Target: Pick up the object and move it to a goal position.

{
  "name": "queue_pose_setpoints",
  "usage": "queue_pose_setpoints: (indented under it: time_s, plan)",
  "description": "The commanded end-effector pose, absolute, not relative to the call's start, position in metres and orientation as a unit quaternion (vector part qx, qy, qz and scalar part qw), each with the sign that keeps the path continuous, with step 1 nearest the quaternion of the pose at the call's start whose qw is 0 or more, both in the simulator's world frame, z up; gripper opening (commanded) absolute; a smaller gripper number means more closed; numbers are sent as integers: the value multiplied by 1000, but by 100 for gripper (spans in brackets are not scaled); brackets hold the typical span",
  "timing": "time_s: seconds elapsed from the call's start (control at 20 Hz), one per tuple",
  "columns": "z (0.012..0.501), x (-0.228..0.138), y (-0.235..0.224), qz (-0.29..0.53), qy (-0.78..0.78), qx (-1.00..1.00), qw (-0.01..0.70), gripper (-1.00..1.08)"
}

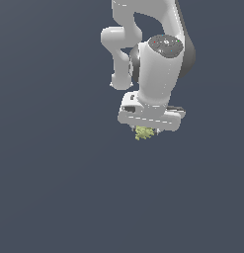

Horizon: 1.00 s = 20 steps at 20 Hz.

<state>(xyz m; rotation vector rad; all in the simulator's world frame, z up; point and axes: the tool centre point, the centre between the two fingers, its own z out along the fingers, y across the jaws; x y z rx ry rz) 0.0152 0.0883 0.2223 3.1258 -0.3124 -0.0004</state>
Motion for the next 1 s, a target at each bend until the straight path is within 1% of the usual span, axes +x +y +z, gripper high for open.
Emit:
queue_pose_setpoints:
  time_s: [0.0, 0.6, 0.95]
  plan:
    - [249, 4, 91, 0, -100, 995, 0, -100]
    - [384, -49, 102, 0, -100, 995, 0, -100]
    - [446, -71, 108, 0, -100, 995, 0, -100]
